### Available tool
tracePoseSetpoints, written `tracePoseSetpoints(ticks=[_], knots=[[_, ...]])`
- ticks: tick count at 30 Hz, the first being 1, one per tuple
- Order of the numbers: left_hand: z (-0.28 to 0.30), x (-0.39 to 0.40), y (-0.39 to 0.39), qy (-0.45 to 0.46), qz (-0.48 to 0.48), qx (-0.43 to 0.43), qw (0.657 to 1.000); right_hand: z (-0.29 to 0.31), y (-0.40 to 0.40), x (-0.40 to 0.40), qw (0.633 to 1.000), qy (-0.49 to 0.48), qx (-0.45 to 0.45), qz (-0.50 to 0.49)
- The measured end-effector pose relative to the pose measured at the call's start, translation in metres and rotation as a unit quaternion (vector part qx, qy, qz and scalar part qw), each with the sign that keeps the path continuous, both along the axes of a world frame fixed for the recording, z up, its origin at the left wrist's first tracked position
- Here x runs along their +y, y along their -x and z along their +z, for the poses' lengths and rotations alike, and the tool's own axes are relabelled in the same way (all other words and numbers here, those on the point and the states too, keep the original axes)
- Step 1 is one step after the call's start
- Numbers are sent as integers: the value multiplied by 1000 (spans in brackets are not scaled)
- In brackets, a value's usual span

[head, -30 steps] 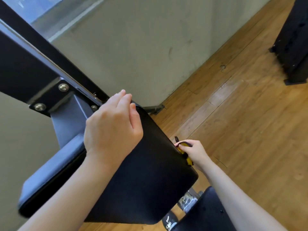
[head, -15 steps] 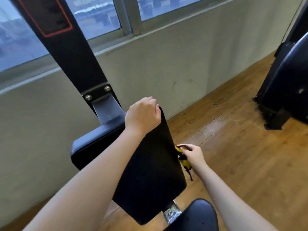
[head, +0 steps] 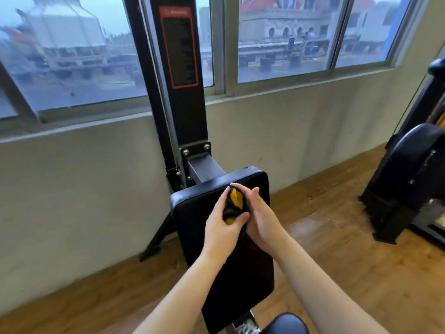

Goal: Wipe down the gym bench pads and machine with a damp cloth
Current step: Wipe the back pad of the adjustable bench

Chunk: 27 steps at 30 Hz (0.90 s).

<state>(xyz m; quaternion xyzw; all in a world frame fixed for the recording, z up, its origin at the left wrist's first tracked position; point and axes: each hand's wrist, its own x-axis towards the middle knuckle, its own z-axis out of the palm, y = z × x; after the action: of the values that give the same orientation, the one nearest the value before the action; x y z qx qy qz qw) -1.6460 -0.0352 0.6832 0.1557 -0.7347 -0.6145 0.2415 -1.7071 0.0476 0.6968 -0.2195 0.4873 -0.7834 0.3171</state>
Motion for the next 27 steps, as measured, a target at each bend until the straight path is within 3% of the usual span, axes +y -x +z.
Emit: tracePoseSetpoints(ticks=[1,3,6,8,13,15,18,20,23,27], knots=[[2,-16,-15,-7,28,-2,1000,1,-6,-13,999,-27,30,15],[4,-51,-44,-37,106,1,994,1,-14,-39,976,-127,170,-39],[8,-96,-81,-57,219,27,974,2,-20,-77,888,-213,355,-200],[15,-112,-93,-53,234,28,970,7,-20,-95,851,-213,414,-244],[23,-135,-73,-105,186,29,976,-14,-10,-102,771,-277,542,-185],[19,-140,-57,-96,175,10,980,-21,-10,-98,765,-288,542,-194],[5,-137,-39,-51,170,-17,984,-16,-9,-103,803,-274,483,-214],[-10,-130,-34,-64,187,0,980,-15,-7,-106,808,-273,473,-221],[-42,-118,-41,-118,216,7,969,-23,-6,-110,787,-273,499,-239],[-81,-110,-56,-173,184,-70,965,-38,-9,-120,751,-256,534,-292]])
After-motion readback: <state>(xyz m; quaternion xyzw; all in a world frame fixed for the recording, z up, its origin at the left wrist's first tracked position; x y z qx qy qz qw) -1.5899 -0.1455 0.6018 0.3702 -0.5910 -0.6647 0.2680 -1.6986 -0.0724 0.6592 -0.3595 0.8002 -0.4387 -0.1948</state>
